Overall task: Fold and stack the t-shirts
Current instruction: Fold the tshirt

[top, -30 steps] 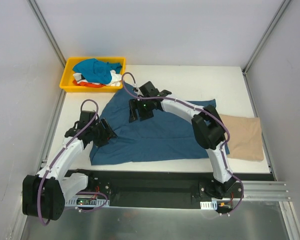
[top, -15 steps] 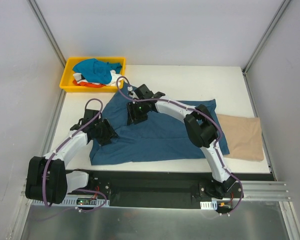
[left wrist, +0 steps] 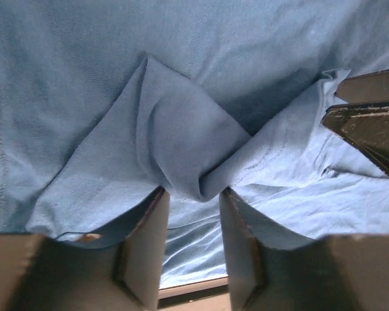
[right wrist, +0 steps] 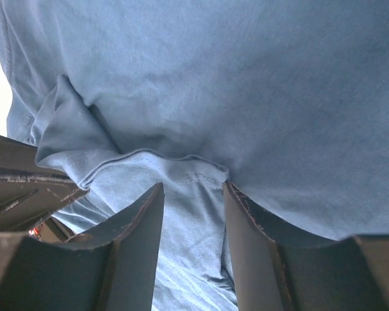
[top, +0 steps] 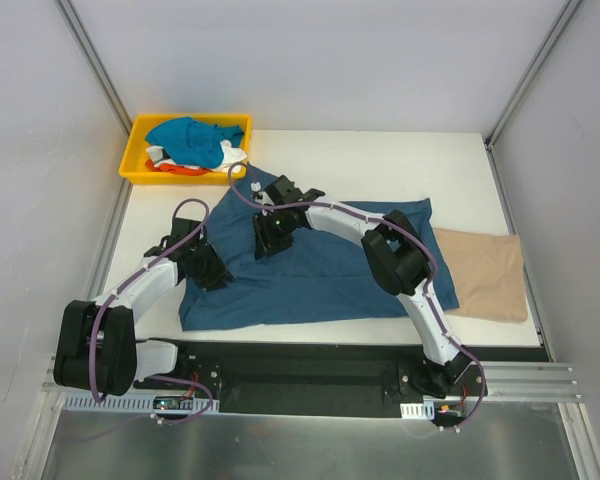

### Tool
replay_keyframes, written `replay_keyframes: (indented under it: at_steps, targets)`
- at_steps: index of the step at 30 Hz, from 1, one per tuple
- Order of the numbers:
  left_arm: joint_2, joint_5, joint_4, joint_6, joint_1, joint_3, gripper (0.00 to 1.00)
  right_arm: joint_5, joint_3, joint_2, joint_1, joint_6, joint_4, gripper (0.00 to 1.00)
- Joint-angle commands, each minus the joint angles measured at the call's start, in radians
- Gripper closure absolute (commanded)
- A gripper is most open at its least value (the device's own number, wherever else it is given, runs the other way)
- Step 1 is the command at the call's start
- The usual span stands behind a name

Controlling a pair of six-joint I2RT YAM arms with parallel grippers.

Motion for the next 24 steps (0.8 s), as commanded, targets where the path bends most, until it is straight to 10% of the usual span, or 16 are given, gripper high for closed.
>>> replay_keyframes:
  at_steps: [1, 7, 16, 24]
  targets:
    - [0.008, -0.019, 0.021, 0.011, 0.001, 0.033, 0.74, -0.04, 0.017, 0.011, 0.019, -0.025, -0.011, 0.6]
    - [0.015, -0.017, 0.029, 0.015, 0.001, 0.047, 1.0, -0.034, 0.017, -0.005, 0.028, -0.031, -0.007, 0.74]
    - [-0.051, -0.026, 0.027, 0.017, 0.001, 0.036, 1.0, -0.031, -0.01, -0.057, 0.028, -0.028, 0.035, 0.99]
    - [-0.204, -0.092, 0.0, 0.012, 0.001, 0.021, 1.0, 0.038, -0.133, -0.186, 0.032, -0.056, 0.131, 0.99]
